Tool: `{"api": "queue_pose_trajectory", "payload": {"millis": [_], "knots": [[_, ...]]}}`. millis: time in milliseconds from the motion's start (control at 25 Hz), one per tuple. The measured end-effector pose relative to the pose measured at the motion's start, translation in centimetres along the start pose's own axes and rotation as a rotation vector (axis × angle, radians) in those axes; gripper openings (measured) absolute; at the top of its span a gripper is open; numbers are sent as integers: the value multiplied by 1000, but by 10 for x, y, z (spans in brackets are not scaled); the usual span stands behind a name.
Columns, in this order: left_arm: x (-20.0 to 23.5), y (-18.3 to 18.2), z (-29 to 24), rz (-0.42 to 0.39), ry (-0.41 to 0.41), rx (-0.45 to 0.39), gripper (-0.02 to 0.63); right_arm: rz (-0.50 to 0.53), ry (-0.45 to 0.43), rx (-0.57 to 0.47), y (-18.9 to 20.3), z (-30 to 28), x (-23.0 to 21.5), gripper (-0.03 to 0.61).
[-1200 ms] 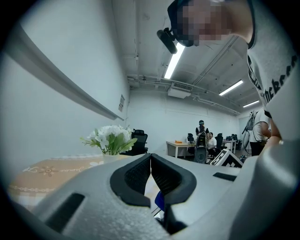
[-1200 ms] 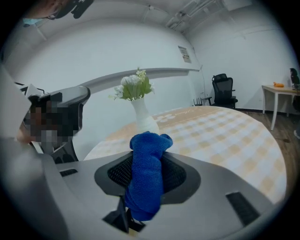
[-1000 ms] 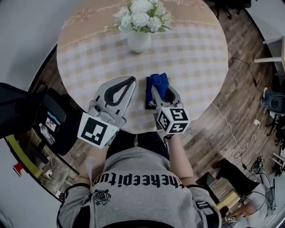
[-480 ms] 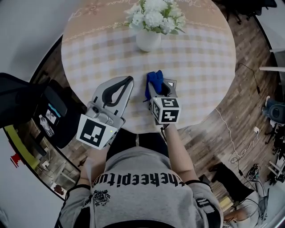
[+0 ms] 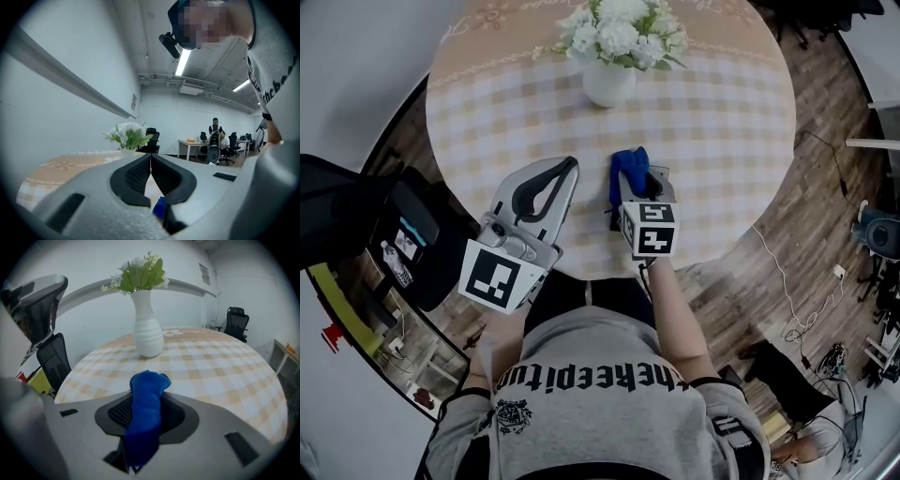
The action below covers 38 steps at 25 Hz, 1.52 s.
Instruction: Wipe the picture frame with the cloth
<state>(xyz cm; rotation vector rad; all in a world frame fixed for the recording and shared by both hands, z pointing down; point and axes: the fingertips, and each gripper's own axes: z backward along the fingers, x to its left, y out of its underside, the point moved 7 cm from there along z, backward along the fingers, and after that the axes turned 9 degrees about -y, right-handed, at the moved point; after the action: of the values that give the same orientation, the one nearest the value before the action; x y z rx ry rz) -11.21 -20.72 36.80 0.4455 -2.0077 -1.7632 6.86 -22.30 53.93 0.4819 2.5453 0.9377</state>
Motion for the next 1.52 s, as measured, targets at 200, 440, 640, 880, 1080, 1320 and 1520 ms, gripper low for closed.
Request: {"api": "queue_pose_trajectory", "payload": {"millis": [200,440,640,880,1080,1320,1520], "knots": [[-8,0,-4,15,14,21,17,-11,38,-3,4,9,-14,140],[-14,-3,-8,-16,35,-11,17,-57,90,-7,10,26,-37,140],[-20,-6,-9,-19,47,-28,17,-119,117,-24,16,40,-58,140],[-25,-6,-7,-23,55,-25,17,-154,90,-39,19,44,-61,140],[-28,-6,-3,-26,58,-15,15,-172,71,-42,28,51,-56,140],[-32,-8,-1,-23,72,-34,15,-180,53,-40,43,61,-48,140],[-34,-7,5,-19,78,-17,15,-190,47,-53,48,63,-44,140]]}}
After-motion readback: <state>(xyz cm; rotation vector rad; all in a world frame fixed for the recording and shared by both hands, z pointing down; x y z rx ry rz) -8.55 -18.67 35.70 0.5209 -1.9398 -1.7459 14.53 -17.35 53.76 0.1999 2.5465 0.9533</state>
